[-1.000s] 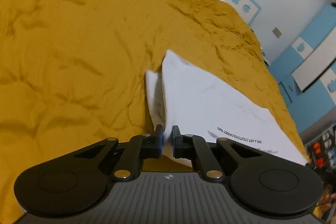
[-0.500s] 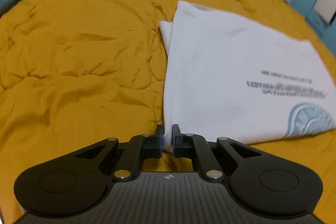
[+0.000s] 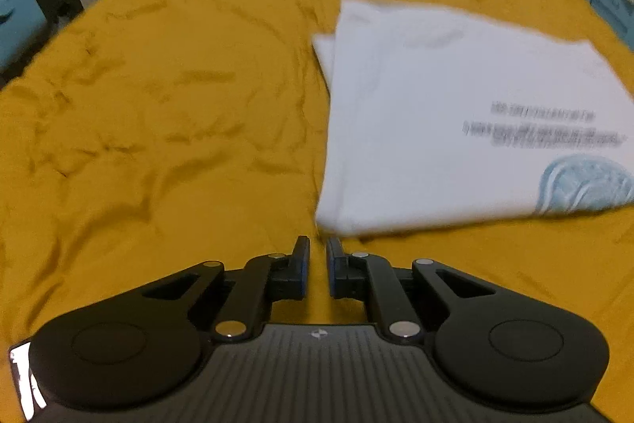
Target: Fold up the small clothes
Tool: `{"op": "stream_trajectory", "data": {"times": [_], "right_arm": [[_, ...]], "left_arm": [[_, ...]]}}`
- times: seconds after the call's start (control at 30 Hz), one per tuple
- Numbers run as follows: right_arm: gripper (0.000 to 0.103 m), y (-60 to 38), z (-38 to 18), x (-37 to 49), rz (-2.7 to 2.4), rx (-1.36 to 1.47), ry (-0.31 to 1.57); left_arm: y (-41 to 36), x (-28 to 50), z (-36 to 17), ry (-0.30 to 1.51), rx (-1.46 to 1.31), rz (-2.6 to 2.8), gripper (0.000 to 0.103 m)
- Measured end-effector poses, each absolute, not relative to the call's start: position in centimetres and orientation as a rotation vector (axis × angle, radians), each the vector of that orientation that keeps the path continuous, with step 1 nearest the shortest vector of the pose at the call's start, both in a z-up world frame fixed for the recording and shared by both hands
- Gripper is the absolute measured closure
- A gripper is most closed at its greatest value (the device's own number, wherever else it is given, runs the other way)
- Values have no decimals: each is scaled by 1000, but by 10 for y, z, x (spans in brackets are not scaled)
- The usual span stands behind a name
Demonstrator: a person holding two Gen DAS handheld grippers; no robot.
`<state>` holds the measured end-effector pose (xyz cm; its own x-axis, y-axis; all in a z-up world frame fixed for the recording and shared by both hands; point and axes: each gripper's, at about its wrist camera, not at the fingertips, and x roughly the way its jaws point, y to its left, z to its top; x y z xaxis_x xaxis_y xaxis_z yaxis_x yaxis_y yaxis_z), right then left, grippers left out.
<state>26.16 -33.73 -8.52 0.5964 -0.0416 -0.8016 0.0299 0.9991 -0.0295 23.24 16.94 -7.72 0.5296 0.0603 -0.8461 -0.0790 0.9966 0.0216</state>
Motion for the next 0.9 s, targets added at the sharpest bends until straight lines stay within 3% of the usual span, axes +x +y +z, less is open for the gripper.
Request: {"op": "stream_trajectory", "data": {"times": [0.13, 0.2, 0.6, 0.9], "right_arm": [[85, -316, -57, 247, 1, -82, 800], [74, -298, -52, 248, 62, -124, 749], [72, -266, -126, 253, 108, -27, 846], [72, -279, -98, 260, 108, 77, 759]], "left_arm": [[157, 231, -57, 857, -29, 59, 91], [147, 240, -60, 845, -51, 43, 91], [103, 243, -115, 942, -37, 24, 91], [104, 257, -86, 842, -100, -3, 90]]}}
